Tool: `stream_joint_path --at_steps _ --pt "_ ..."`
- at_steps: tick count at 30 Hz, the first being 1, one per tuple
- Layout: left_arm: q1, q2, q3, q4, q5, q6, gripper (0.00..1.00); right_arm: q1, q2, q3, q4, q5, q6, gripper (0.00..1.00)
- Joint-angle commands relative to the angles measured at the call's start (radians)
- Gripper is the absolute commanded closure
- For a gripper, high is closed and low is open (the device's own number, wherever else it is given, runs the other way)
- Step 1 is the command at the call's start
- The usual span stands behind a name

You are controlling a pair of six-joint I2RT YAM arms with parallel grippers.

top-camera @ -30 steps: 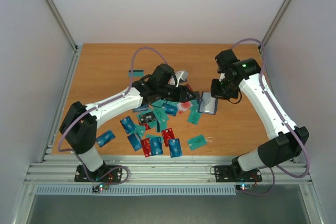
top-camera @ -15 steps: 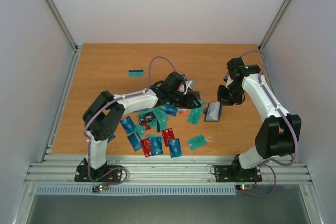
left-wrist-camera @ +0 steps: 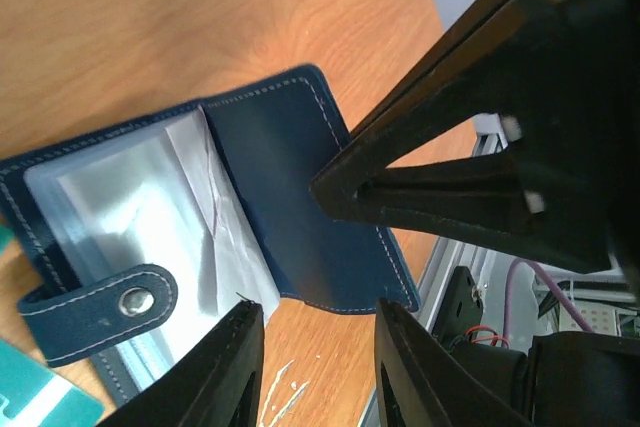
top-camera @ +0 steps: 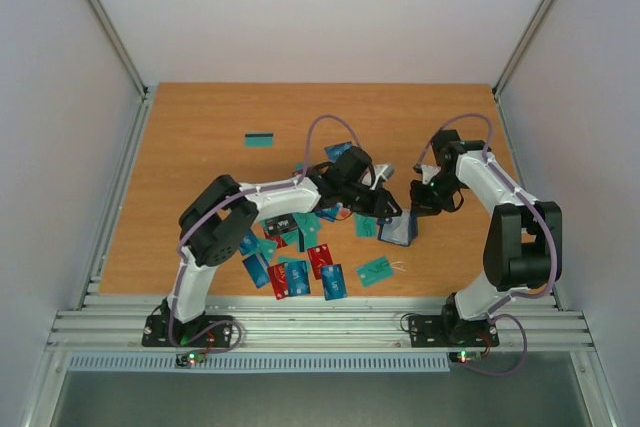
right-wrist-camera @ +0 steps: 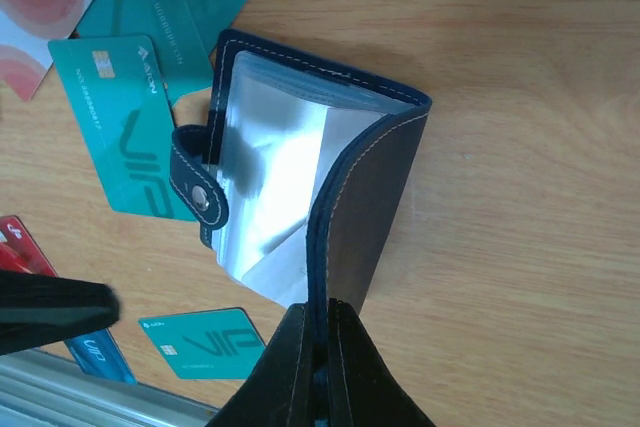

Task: Put the credit cards into the card holder

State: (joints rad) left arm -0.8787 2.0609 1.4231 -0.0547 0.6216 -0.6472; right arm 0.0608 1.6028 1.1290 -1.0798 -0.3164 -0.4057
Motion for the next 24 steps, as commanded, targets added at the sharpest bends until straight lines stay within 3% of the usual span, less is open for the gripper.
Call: stream_joint_path --at_steps 1,8,13,17,24 --pt "-0.03 0.042 0.015 0.086 0.049 0.002 0.68 -0.002 -0.004 -0.008 0.021 -0.042 -0.094 0.99" --pt "-0.042 0.111 0.072 -0.052 0.006 0.054 0.7 -0.001 -0.009 -0.01 -0.013 -0.046 -0.159 0.99" --pt "-0.033 0.075 0.028 -0.063 -0.066 0.094 0.7 -0.001 -0.049 -0.027 0.006 -0.033 -0.202 0.99" --pt "-0.006 0.053 -0.018 -0.021 -0.097 0.059 0.71 -0.001 -0.004 -0.022 0.023 -0.048 -0.23 0.99" --pt "0.006 0.071 -0.003 -0.106 -0.163 0.119 0.75 -0.001 0.056 0.014 0.015 -0.058 -0.228 0.97"
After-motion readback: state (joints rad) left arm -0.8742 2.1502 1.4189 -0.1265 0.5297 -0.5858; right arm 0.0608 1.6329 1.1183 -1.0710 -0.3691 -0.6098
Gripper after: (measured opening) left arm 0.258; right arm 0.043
